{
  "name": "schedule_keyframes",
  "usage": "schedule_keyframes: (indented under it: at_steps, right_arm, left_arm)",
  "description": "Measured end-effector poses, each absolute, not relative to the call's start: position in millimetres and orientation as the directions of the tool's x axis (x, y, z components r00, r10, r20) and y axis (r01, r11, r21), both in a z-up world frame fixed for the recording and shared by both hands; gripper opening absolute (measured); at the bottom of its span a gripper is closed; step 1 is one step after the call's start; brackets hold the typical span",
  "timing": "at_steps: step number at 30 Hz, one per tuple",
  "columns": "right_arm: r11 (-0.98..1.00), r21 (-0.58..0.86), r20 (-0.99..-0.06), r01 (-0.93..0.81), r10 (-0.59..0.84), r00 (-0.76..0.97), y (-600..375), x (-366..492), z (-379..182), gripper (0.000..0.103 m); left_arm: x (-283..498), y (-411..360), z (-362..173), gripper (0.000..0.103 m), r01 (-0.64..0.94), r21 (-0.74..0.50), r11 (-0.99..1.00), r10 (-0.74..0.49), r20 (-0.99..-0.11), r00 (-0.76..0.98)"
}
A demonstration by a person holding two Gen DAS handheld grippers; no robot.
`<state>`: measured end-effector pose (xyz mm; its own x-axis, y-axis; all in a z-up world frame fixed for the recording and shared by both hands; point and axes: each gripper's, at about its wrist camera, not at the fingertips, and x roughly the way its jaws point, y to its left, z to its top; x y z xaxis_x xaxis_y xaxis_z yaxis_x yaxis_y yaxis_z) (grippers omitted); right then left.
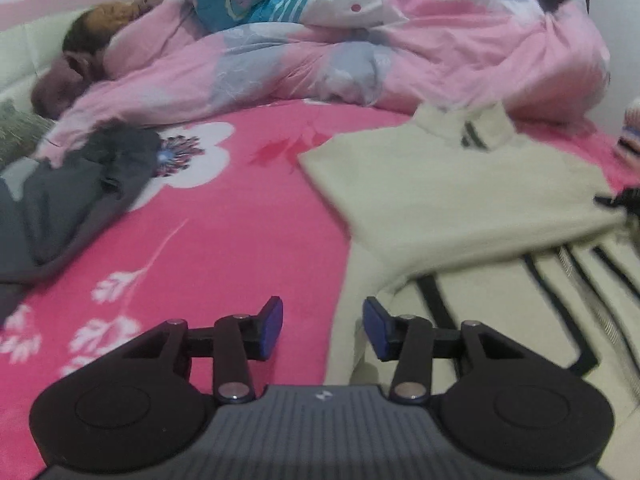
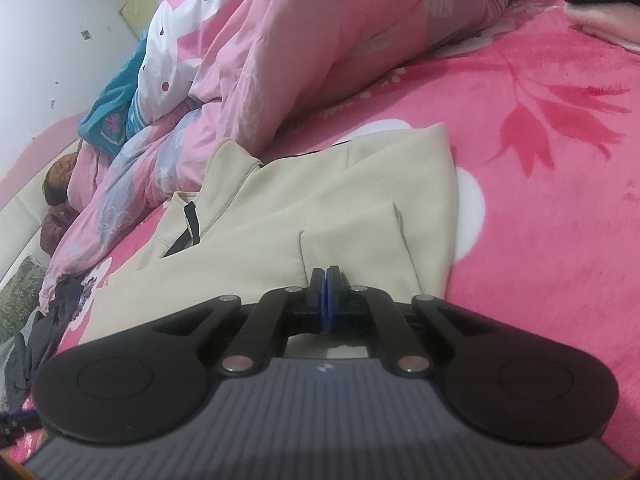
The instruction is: Fold clothes
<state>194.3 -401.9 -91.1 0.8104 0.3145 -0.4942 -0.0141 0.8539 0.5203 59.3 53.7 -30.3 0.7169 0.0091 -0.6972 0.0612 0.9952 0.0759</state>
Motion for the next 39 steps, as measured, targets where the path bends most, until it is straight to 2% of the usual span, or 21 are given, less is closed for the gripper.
schedule_keyframes:
  at_steps: [2,4,7,11,13,15,17,20,23,26,29,31,32,35,39]
  right_arm:
    - [0.850,0.526,-0.492,-0.014,0.318,0.811,-403,194,-92,0.000]
    - [0.850,0.526,-0.491,-0.014,0.317,0.811,-403,194,-92,0.000]
    - [0.850,0.527,-0.491,-0.013,0.317,0.811,-403,194,-91,0.000]
    - [0.843,0.538,-0.489,-0.007,0.319,0.812,-404,191,-89,0.000]
    - [0.823,0.568,-0.486,0.008,0.328,0.810,-407,182,-84,0.002]
    - [0.782,0.622,-0.482,0.036,0.346,0.805,-412,165,-75,0.008]
    - [0.732,0.681,-0.429,0.005,0.393,0.813,-412,136,-58,0.010]
    - [0.719,0.689,-0.353,-0.088,0.440,0.826,-398,81,-28,0.020]
    - [0.782,0.609,-0.374,-0.137,0.435,0.819,-374,24,-4,0.026]
    - [0.870,0.478,-0.461,-0.124,0.368,0.807,-346,-23,3,0.027]
    - [0.930,0.348,-0.528,-0.117,0.298,0.795,-319,-58,-9,0.029]
    - [0.944,0.303,-0.566,-0.126,0.285,0.773,-302,-73,-31,0.035]
    - [0.959,0.254,-0.575,-0.123,0.252,0.778,-293,-78,-42,0.039]
    - [0.990,0.081,-0.584,-0.114,0.140,0.799,-263,-91,-65,0.042]
    - [0.993,0.089,-0.597,-0.083,0.120,0.793,-251,-88,-42,0.043]
  left_arm:
    - [44,46,-43,0.044,0.086,0.128,0.988,0.033,-0.718,0.695]
    - [25,43,-45,0.044,0.082,0.155,0.984,0.050,-0.697,0.716]
    - [7,45,-35,0.043,0.057,0.137,0.989,0.053,-0.689,0.723]
    - [-10,41,-12,0.044,0.046,0.139,0.989,0.054,-0.633,0.772]
    - [-14,39,1,0.047,0.048,0.108,0.993,0.029,-0.615,0.788]
    - [-18,37,11,0.059,0.072,0.059,0.996,-0.022,-0.600,0.800]
    - [-23,33,18,0.066,0.108,0.012,0.994,-0.080,-0.590,0.803]
    - [-24,23,19,0.067,0.185,-0.010,0.983,-0.153,-0.605,0.781]
    - [-23,11,11,0.072,0.237,-0.033,0.971,-0.205,-0.629,0.750]
    - [-27,0,-2,0.072,0.275,-0.050,0.960,-0.239,-0.658,0.714]
    - [-31,-8,-18,0.076,0.294,-0.044,0.955,-0.242,-0.690,0.682]
    - [-29,-9,-31,0.080,0.282,-0.049,0.958,-0.228,-0.727,0.648]
    - [-26,-9,-37,0.082,0.273,-0.056,0.960,-0.221,-0.748,0.625]
    - [-27,-3,-40,0.086,0.265,-0.092,0.960,-0.243,-0.745,0.622]
    - [-25,-3,-39,0.089,0.258,-0.095,0.961,-0.238,-0.760,0.605]
